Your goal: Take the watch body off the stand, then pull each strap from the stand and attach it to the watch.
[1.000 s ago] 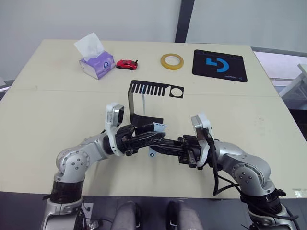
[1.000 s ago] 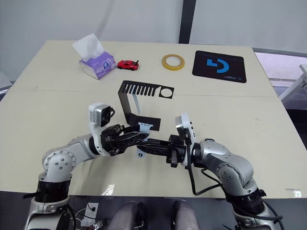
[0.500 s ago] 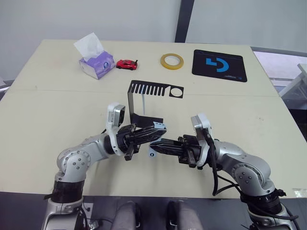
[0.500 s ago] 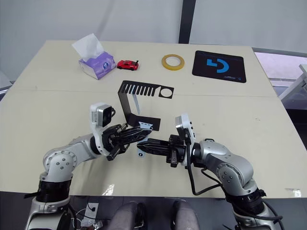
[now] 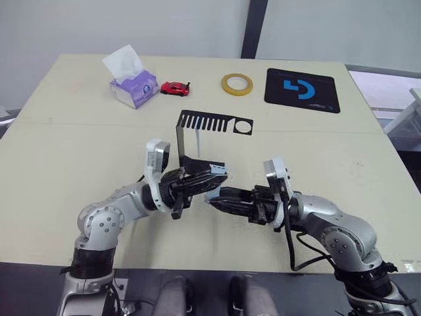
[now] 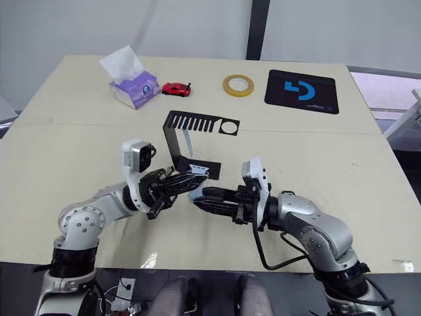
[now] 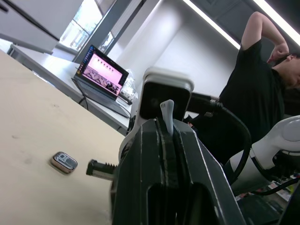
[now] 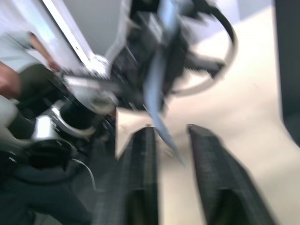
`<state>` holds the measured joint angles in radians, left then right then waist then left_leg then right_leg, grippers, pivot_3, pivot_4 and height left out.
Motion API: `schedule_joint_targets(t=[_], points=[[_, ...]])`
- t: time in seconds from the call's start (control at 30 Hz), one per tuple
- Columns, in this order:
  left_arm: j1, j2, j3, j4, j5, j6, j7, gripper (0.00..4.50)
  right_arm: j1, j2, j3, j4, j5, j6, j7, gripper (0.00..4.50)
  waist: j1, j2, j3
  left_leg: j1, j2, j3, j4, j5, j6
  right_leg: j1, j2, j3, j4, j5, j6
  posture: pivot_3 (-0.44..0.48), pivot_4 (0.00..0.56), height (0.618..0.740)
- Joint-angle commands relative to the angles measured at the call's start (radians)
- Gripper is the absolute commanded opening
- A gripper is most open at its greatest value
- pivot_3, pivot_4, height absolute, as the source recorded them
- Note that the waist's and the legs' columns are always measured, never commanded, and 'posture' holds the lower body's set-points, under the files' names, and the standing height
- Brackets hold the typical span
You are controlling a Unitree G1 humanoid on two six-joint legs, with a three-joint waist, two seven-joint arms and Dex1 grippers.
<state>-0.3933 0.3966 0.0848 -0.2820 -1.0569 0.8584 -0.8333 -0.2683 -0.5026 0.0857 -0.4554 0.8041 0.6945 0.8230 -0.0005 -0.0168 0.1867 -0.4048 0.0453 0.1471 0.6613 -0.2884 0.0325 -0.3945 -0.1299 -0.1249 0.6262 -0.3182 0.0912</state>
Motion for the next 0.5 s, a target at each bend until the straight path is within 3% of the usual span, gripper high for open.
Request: schedule_joint_targets(t=[0.03, 0.1, 0.13, 0.33, 0.5], points=[[0.004, 0.042, 0.022, -0.059, 0.079, -0.109, -0.046, 0.0, 0.062, -0.071, -0.118, -0.081, -0.017, -0.054, 0.003, 3.3, 0.001, 0.0, 0.0, 0.0, 0.0, 0.0, 0.0, 0.0, 0.0, 0.0, 0.0, 0.0, 0.0, 0.0, 0.0, 0.0, 0.15, 0.74], [0.023, 0.067, 0.031, -0.06, 0.154, -0.198, -0.066, 0.0, 0.148, -0.131, -0.195, -0.1, -0.057, -0.11, 0.029, 4.31, 0.005, 0.0, 0.0, 0.0, 0.0, 0.0, 0.0, 0.0, 0.0, 0.0, 0.0, 0.0, -0.001, 0.0, 0.0, 0.0, 0.15, 0.74], [0.038, 0.083, 0.029, -0.06, 0.191, -0.241, -0.084, 0.0, 0.198, -0.153, -0.237, -0.104, -0.078, -0.148, 0.044, 4.42, 0.006, 0.0, 0.0, 0.0, -0.001, 0.0, 0.0, 0.0, 0.0, 0.0, 0.0, 0.0, -0.001, 0.0, 0.0, 0.0, 0.15, 0.74], [0.139, 0.128, 0.038, -0.058, 0.328, -0.422, -0.139, 0.0, 0.434, -0.172, -0.454, -0.059, -0.202, -0.349, 0.05, 4.42, 0.007, 0.0, 0.0, 0.0, 0.0, 0.001, -0.001, -0.001, 0.0, 0.0, 0.001, 0.0, -0.002, 0.0, 0.0, 0.0, 0.15, 0.74], [0.202, 0.148, 0.073, -0.028, 0.361, -0.494, -0.16, 0.0, 0.692, -0.074, -0.698, 0.012, -0.325, -0.559, -0.001, 4.42, 0.027, 0.0, 0.0, 0.001, 0.001, 0.001, -0.003, -0.001, -0.001, 0.0, 0.001, 0.0, -0.003, 0.0, 0.0, 0.0, 0.15, 0.74]])
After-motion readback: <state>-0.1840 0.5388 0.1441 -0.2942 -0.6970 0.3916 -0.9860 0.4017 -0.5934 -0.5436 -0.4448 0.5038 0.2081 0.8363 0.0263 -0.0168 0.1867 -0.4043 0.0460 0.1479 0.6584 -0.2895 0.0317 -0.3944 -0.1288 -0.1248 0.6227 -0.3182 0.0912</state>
